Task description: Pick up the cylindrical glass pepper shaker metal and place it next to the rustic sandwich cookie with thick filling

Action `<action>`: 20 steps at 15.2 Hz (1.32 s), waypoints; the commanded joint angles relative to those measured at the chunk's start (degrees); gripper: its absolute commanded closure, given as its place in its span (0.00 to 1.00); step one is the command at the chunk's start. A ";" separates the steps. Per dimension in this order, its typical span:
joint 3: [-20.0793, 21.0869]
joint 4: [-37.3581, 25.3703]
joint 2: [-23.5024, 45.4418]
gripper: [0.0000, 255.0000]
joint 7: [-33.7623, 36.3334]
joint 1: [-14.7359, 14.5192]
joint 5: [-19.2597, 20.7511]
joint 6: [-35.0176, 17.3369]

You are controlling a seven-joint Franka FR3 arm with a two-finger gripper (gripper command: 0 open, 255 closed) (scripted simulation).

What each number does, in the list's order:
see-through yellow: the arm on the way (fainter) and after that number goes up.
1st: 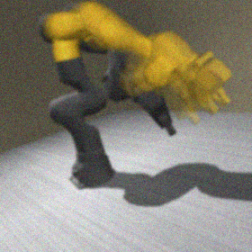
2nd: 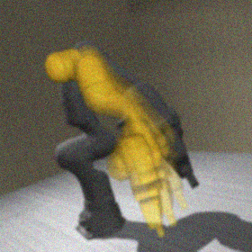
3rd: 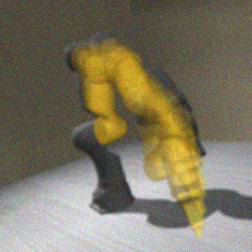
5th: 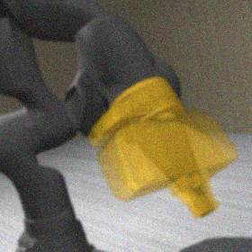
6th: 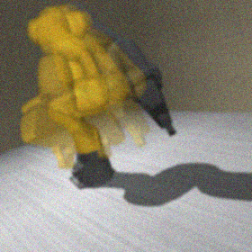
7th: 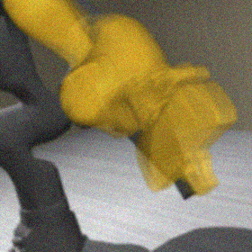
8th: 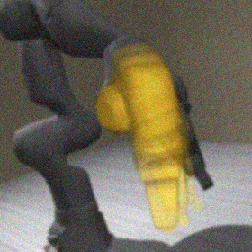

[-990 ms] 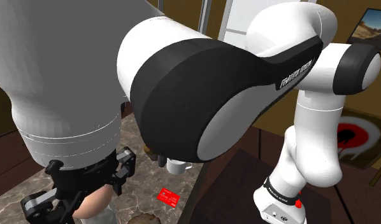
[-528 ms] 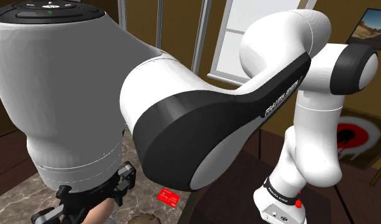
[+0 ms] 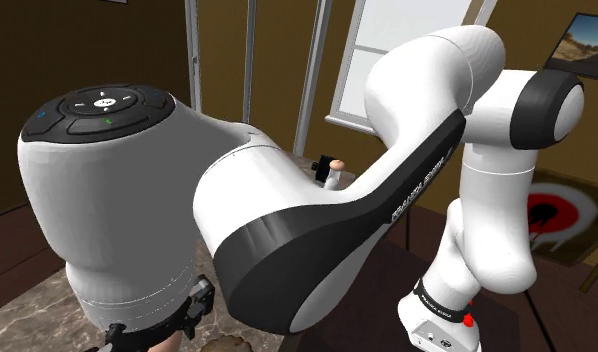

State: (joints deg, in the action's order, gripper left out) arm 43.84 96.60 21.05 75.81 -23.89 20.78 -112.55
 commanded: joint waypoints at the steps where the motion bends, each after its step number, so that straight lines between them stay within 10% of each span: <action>1: -0.26 0.93 0.53 1.00 0.35 -0.05 0.52 -1.33; 20: -2.53 5.97 4.90 1.00 3.55 -1.31 4.76 -9.49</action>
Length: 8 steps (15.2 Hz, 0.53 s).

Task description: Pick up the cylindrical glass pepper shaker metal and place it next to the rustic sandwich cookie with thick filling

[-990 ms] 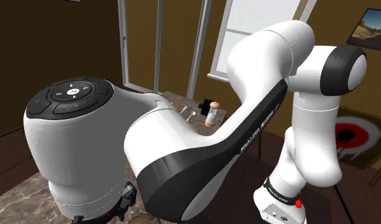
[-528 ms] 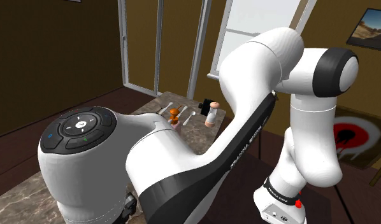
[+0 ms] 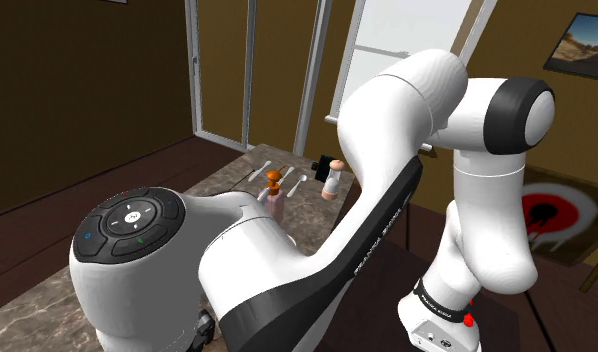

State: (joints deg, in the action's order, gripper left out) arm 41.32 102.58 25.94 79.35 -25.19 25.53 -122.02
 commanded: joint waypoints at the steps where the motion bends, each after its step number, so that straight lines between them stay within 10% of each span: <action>1: -0.01 -0.01 0.01 1.00 0.01 -0.01 0.02 -0.02; 2: -0.01 -0.01 0.01 1.00 0.01 -0.01 0.02 -0.02; 3: -0.01 -0.01 0.01 0.00 0.01 -0.01 0.02 -0.02; 8: -0.01 -0.01 0.01 0.00 0.01 -0.01 0.02 -0.02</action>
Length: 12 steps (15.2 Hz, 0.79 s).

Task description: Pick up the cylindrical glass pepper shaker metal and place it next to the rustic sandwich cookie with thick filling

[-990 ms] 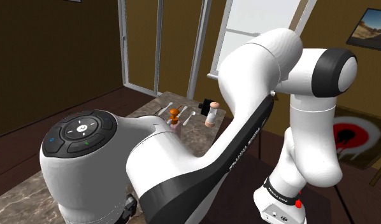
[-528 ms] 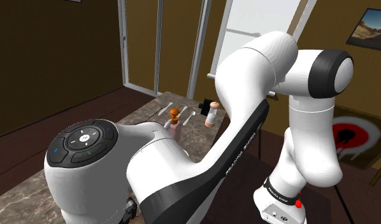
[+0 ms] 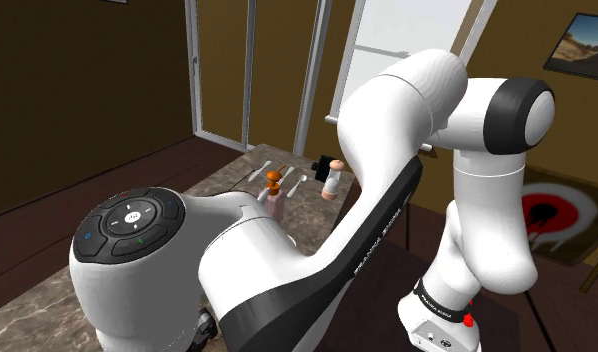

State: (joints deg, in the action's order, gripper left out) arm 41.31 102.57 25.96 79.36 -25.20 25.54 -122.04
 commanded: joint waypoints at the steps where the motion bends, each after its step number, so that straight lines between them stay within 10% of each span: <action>1: 0.56 -0.60 -1.01 0.00 -0.55 0.30 -0.91 1.37; 12: 1.89 -2.73 -3.56 0.00 -1.98 0.94 -3.24 5.38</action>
